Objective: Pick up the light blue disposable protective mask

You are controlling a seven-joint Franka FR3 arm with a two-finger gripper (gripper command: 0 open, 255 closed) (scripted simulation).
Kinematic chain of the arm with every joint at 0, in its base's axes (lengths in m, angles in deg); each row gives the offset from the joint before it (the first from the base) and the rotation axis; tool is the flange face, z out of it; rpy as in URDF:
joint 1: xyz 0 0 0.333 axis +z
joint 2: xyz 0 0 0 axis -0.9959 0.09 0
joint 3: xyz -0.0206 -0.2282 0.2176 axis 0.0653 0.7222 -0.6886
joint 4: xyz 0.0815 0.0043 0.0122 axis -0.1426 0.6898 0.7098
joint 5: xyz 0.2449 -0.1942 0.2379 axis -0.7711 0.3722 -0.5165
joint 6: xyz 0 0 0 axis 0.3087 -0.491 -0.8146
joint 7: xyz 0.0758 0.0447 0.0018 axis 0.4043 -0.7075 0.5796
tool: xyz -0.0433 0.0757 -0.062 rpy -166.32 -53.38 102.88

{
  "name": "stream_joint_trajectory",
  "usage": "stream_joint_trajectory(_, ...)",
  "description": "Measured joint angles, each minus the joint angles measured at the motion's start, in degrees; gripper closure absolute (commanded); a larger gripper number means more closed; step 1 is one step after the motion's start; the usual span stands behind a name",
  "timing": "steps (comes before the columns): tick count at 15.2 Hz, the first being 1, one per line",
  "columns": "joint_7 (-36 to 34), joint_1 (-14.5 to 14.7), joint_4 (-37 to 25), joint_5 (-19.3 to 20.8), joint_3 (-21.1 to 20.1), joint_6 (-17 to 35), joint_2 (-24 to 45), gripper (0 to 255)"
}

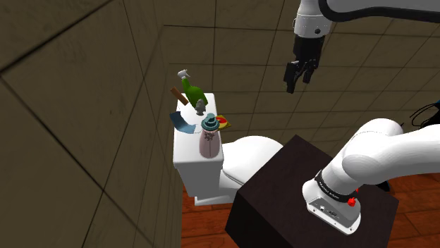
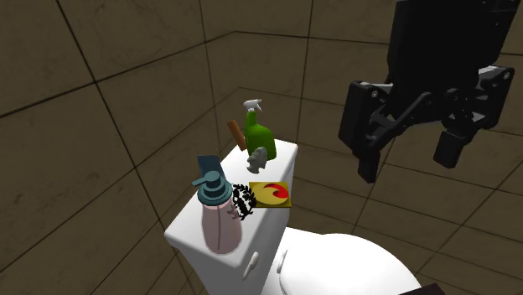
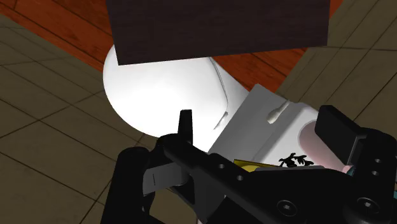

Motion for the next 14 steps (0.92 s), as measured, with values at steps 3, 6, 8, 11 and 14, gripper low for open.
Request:
stream_joint_trajectory(3,0.6,0.27,0.18,-0.09,0.04,2.09,2.07,0)
stream_joint_trajectory(6,1.58,1.03,-0.53,-0.57,-0.29,6.55,7.51,0)
stream_joint_trajectory(8,2.47,1.52,0.3,-0.81,-0.4,10.31,10.7,0)
stream_joint_trajectory(11,3.65,2.24,-2.29,-1.21,-0.79,14.24,17.46,0)
stream_joint_trajectory(14,4.86,2.93,-3.96,-1.53,-1.22,18.73,23.93,0)
